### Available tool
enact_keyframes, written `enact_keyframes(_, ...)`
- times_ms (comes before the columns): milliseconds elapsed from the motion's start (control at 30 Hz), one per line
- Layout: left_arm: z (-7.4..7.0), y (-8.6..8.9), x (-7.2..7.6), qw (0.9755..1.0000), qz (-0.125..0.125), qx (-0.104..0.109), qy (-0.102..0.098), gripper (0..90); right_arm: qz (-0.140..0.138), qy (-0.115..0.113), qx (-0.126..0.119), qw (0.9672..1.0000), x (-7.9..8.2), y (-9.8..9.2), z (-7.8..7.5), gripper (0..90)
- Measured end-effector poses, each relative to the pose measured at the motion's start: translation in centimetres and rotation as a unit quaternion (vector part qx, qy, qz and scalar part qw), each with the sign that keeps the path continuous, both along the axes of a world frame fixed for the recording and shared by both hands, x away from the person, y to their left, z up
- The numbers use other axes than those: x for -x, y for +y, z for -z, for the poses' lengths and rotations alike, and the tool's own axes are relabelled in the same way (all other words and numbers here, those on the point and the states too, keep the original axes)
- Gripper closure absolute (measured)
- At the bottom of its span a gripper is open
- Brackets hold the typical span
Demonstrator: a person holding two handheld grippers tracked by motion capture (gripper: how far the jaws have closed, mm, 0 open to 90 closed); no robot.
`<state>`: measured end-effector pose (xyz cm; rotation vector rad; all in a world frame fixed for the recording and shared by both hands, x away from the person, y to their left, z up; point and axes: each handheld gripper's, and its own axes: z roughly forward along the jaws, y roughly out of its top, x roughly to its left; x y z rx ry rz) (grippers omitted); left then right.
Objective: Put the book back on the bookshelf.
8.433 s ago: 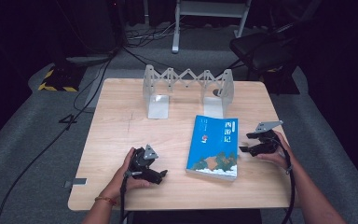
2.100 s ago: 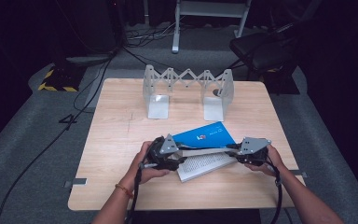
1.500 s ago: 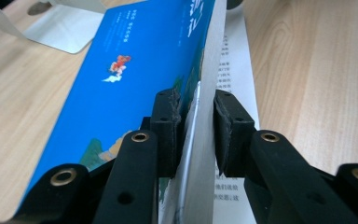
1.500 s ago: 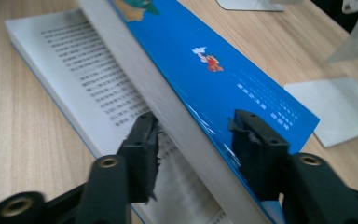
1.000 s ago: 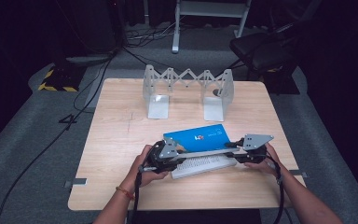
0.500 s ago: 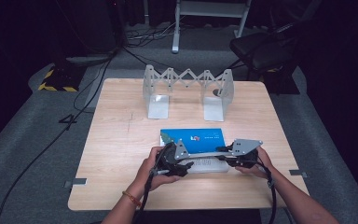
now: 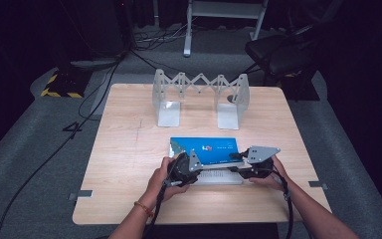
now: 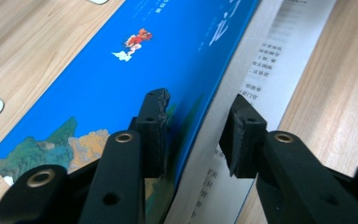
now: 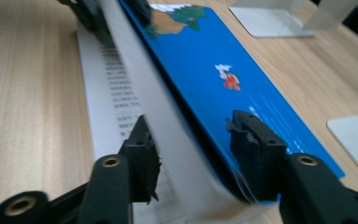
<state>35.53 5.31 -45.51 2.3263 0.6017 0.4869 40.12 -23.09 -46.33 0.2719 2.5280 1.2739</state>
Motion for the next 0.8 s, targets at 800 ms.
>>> enact_keyframes(800, -0.9, -2.1, 0.9, 0.9998, 0.002, 0.020, -0.002, 39.8, -0.010, -0.053, 0.031, 0.9980, 2.6, 1.7, -2.2, 71.7)
